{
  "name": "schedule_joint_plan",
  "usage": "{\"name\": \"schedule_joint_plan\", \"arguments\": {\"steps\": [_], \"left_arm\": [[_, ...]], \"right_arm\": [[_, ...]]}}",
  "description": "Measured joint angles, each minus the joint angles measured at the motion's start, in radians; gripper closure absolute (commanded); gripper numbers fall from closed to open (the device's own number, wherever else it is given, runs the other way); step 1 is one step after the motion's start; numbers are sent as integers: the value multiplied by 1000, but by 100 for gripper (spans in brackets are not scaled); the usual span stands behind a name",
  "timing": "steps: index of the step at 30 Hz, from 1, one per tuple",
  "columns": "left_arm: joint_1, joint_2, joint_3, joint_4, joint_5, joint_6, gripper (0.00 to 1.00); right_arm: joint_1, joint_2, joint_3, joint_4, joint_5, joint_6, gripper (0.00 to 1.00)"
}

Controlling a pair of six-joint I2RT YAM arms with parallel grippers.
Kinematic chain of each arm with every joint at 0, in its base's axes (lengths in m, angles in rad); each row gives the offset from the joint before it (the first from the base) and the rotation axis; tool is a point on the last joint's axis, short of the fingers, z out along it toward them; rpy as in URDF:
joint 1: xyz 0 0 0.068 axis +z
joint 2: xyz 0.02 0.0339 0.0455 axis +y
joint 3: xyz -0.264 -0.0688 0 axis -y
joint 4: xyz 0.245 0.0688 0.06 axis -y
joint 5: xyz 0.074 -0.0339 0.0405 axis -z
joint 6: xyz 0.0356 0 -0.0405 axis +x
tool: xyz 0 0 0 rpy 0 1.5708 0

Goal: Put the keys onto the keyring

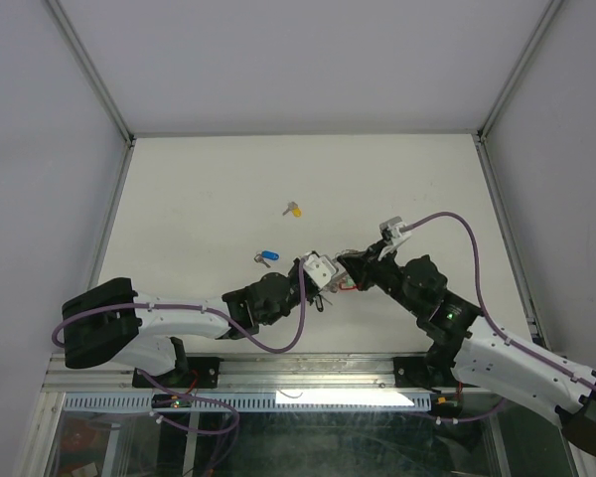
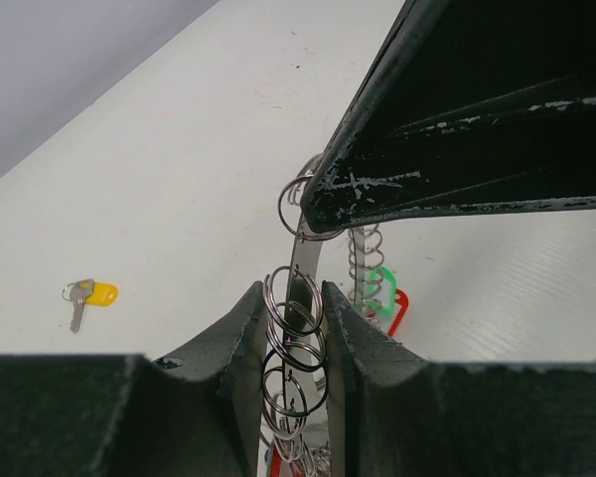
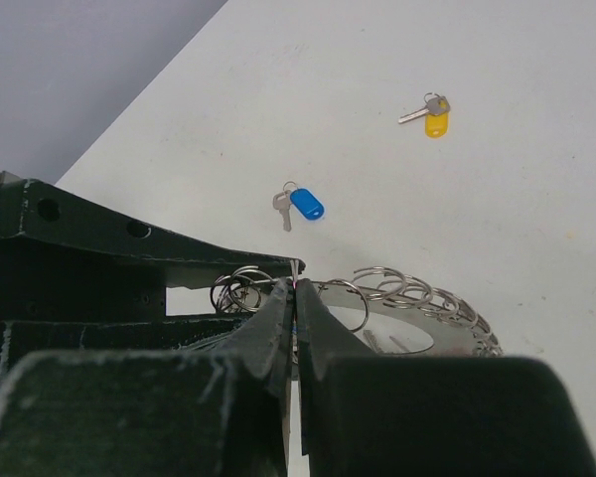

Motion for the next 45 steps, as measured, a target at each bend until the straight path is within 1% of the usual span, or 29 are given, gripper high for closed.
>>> {"name": "schedule_joint_plan", "arguments": {"steps": [11, 21, 26, 31, 39, 45], "left_arm": [[0, 0, -1, -24, -2, 8, 100], [0, 0, -2, -39, 0, 11, 100], [0, 0, -2, -43, 16, 11, 100], [1, 0, -3, -43, 37, 11, 100], [1, 0, -15, -44, 64, 15, 100], [1, -14, -21, -43, 72, 20, 100]], "right_arm": [[0, 41, 30, -57, -8, -19, 100], [0, 119, 59, -61, 1, -38, 100], [0, 144, 57, -37, 11, -49, 100], [0, 133, -14, 94, 17, -52, 100], [1, 120, -176, 359, 5, -51, 100], [1, 113, -250, 510, -6, -46, 100]]}}
